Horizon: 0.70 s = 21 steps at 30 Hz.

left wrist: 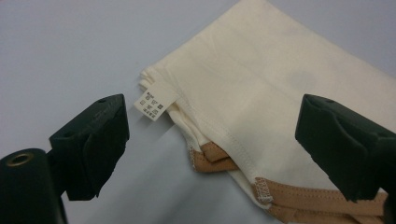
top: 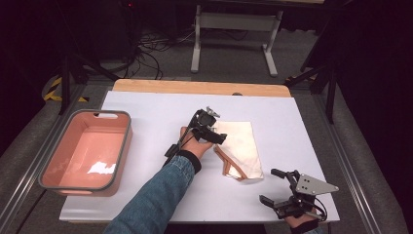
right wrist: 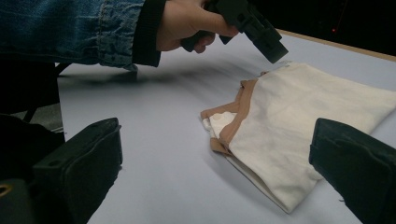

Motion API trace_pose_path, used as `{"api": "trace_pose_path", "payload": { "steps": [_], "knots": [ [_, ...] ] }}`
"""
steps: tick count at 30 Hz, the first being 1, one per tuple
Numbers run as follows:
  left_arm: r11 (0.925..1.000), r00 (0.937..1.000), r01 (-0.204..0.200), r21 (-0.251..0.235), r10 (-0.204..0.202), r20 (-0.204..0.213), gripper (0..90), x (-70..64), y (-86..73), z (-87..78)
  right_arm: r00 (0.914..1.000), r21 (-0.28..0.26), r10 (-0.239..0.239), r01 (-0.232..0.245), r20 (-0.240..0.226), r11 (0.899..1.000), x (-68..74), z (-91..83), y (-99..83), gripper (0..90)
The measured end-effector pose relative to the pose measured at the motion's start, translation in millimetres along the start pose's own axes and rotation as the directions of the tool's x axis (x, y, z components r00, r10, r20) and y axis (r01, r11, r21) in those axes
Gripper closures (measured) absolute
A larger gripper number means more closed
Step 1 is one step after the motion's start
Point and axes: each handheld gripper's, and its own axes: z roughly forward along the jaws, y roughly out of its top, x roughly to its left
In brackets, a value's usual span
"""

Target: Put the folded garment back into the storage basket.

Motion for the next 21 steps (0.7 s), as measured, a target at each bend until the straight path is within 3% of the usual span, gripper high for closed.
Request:
{"api": "trace_pose_path", "payload": {
  "steps": [5,15,21],
  "knots": [
    [0.9993,0.9989,0.034,0.018,-0.035,0.033,14.0,2.4,0.0,6.8,1.0000,0.007,-0.002,0.002,-0.001,1.000,0.2,0.2,0.1,3.3],
    [0.9967,0.9973,0.062,0.052,-0.064,0.037,15.3,-2.0,-0.1,20.5,0.9999,0.011,0.009,-0.008,-0.014,1.000,-0.6,1.3,-0.6,3.3],
    [0.9955,0.9985,0.055,0.077,-0.054,-0.009,18.6,-6.7,1.2,25.3,0.9998,0.012,0.012,-0.012,-0.016,1.000,-1.3,1.5,-0.8,3.3]
  ]
}}
